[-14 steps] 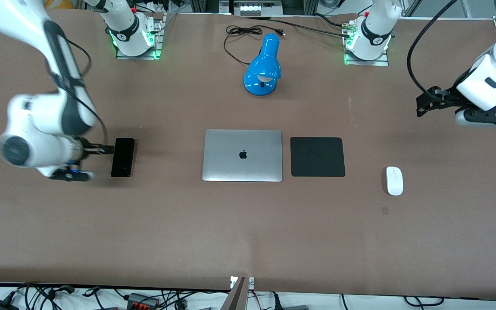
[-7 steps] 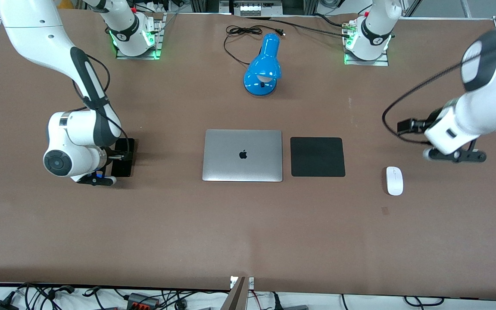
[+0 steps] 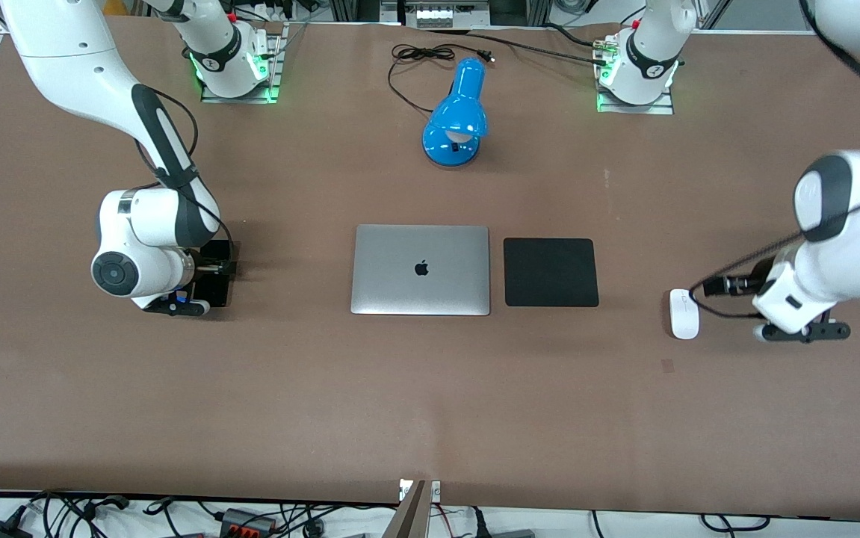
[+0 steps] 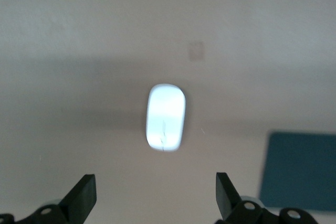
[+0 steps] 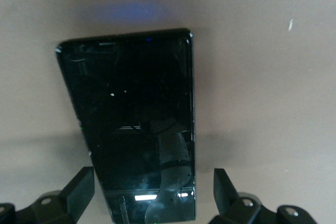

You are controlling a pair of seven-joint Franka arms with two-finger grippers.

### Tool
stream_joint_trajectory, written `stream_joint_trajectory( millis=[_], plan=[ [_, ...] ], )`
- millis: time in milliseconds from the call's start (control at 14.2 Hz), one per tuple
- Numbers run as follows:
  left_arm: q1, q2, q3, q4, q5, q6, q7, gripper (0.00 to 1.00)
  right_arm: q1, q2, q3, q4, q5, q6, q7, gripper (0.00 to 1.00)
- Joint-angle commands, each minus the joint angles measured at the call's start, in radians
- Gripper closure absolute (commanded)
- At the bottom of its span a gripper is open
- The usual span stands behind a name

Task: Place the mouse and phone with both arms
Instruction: 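Grasp the white mouse with the left gripper while the right gripper lifts the phone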

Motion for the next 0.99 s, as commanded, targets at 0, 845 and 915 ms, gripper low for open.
stream_joint_trajectory(
  millis=[0, 845, 915],
  plan=[
    [-0.002, 0.010, -0.003, -0.111, 0.026, 0.177, 0.013, 0.00, 0.000, -0.024, 0.000, -0.033, 0.010, 0.023, 0.011, 0.00],
    [0.038, 0.134, -0.036, -0.286, 0.024, 0.509, 0.055, 0.00, 0.008, -0.071, 0.022, -0.064, 0.013, 0.079, 0.025, 0.87],
    [0.035, 0.140, -0.038, -0.286, 0.024, 0.511, 0.055, 0.00, 0.008, -0.068, 0.046, -0.048, 0.013, 0.077, 0.026, 0.88]
  ],
)
